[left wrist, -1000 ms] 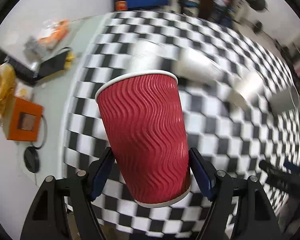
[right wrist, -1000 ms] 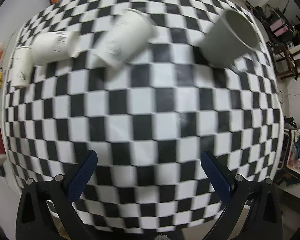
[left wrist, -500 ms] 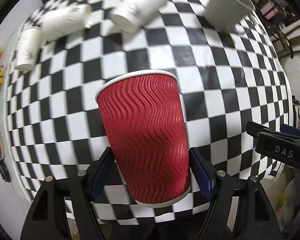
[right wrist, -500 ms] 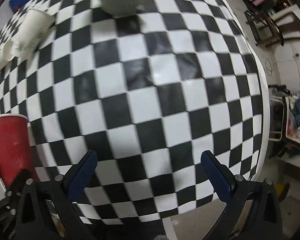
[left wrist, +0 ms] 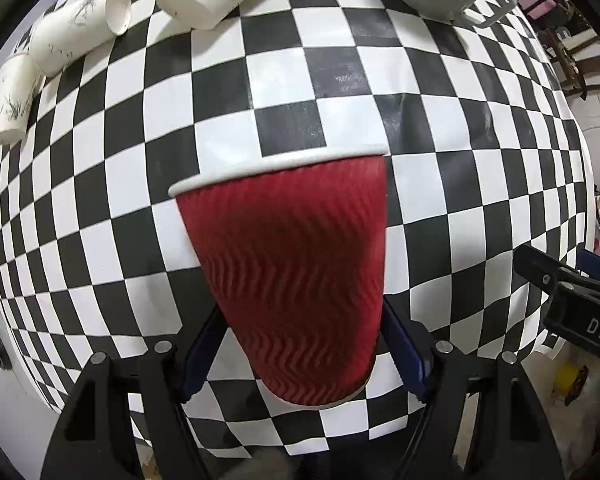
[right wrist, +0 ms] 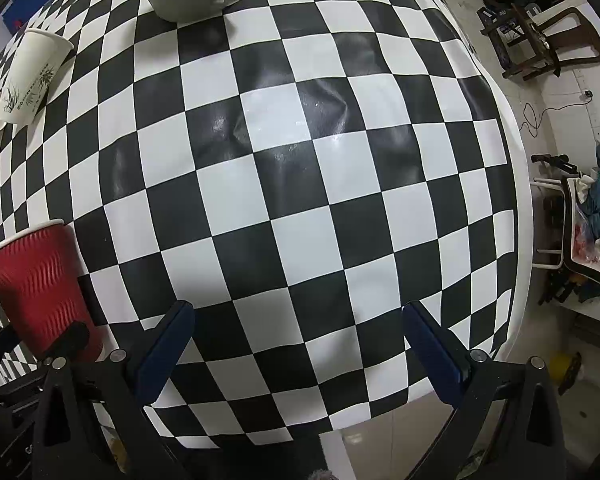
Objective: Flip cup upside down
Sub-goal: 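Carry the red cup with the left gripper toward the right gripper, then grasp the red cup with the right gripper while the left gripper releases it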
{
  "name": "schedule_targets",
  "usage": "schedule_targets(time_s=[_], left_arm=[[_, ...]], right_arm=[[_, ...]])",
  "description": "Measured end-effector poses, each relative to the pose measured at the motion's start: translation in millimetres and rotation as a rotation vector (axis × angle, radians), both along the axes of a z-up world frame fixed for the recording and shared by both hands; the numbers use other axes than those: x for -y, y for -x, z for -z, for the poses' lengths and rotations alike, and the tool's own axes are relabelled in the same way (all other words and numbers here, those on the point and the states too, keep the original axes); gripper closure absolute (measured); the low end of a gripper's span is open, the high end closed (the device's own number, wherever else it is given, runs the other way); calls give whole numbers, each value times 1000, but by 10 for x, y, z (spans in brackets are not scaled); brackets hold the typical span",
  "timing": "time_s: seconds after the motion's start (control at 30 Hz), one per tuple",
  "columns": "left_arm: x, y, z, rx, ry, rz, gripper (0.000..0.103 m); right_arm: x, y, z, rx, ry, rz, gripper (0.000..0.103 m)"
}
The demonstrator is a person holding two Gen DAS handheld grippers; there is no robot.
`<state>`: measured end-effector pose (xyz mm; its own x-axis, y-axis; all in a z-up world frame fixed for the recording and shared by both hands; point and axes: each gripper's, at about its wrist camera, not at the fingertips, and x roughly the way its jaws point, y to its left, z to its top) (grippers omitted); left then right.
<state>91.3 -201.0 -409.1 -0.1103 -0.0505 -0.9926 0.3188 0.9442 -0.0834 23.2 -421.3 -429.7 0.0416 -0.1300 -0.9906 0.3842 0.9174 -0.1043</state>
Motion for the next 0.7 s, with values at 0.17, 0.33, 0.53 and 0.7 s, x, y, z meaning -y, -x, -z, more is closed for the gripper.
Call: schedule_targets(time_s=[0.17,0.33,0.53,0.7], left_arm=[[-27,-34,-13,22,-5,-17,15],[-54,-86,-174,55,13,-51,10],[-424,-124,-828,196,51,-161,3],[-933,-30,-1266,372,9,-275,3]], right_arm=[[-58,-16,-46,7,-1,-7,0],[-87,9,-111,19,-11,-5,0],[-156,55,-445,65,-47,-18,0],[-497,3,-936,148,4,-235,0]])
